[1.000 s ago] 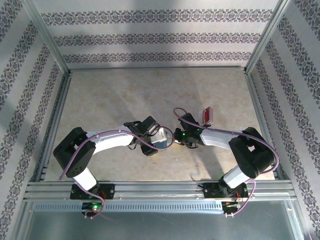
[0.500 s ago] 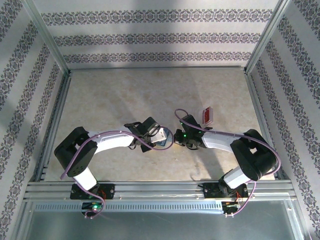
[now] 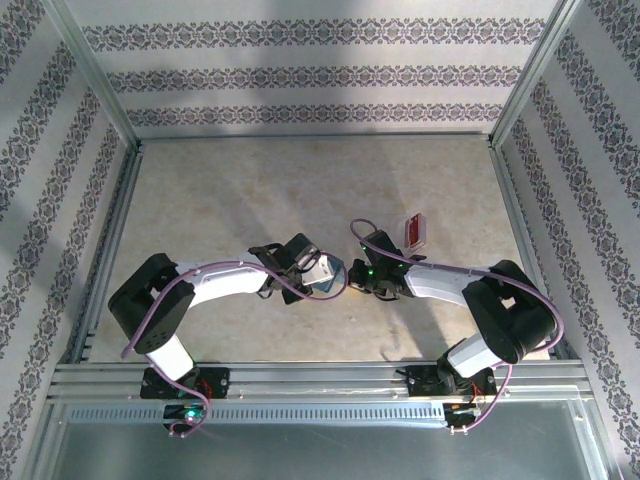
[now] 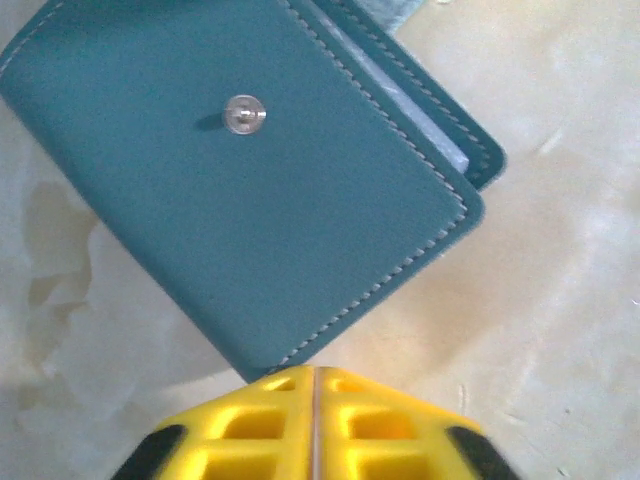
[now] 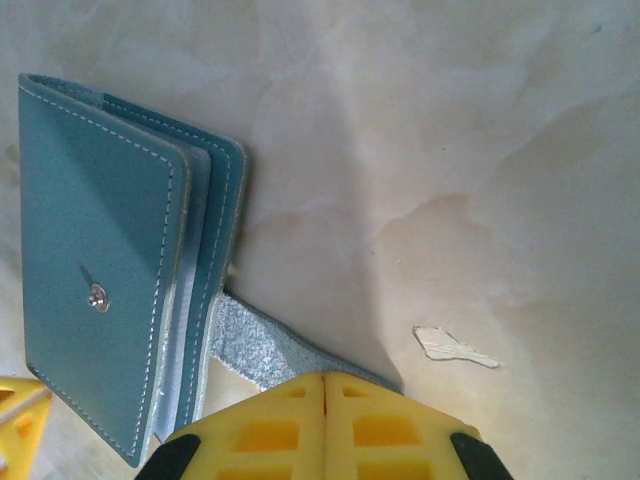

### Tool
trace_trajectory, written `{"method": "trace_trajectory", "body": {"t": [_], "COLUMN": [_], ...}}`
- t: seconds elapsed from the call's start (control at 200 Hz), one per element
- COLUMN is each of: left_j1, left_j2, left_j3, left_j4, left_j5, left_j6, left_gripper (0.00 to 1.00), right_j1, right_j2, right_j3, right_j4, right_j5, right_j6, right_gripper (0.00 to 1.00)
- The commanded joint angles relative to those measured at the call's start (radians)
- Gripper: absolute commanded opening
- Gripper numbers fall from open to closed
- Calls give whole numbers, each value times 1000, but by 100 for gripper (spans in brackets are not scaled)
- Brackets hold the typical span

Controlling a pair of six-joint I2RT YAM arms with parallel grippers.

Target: Put the credit cards into the card holder

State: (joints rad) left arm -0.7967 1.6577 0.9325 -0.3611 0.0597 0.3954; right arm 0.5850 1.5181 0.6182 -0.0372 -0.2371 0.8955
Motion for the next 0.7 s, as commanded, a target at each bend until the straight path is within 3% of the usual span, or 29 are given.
{"method": "trace_trajectory", "body": {"t": [0.0,0.12,0.22,0.31,0.475,0.694], "left_j1": [1,1,-1,-1,-1,-1], "left_j2": [-55,-105,-151,-137,-74,-33], "left_j3": [55,30,-38,-59,-10,-44], "left_j4": [-77,-49,4,8,14,170], "left_j5": [19,-37,1,36,90,81], "left_j6": [107,364,644,812,835,885], "left_gripper": [44,61,64,65,59,53], "right_j1": [-3,-7,-7,-7,-4,-4], "right_j2": [11,23,40,48,42,23], "right_j3": [-1,-6,1,5,-14,-41], "right_j4": [-96,-82,-68,-65,-30,-31], "right_j5": [22,14,6,6,9,16], "right_j6": [-2,2,-2,1,15,15], "right_gripper": [0,0,0,0,0,0]}}
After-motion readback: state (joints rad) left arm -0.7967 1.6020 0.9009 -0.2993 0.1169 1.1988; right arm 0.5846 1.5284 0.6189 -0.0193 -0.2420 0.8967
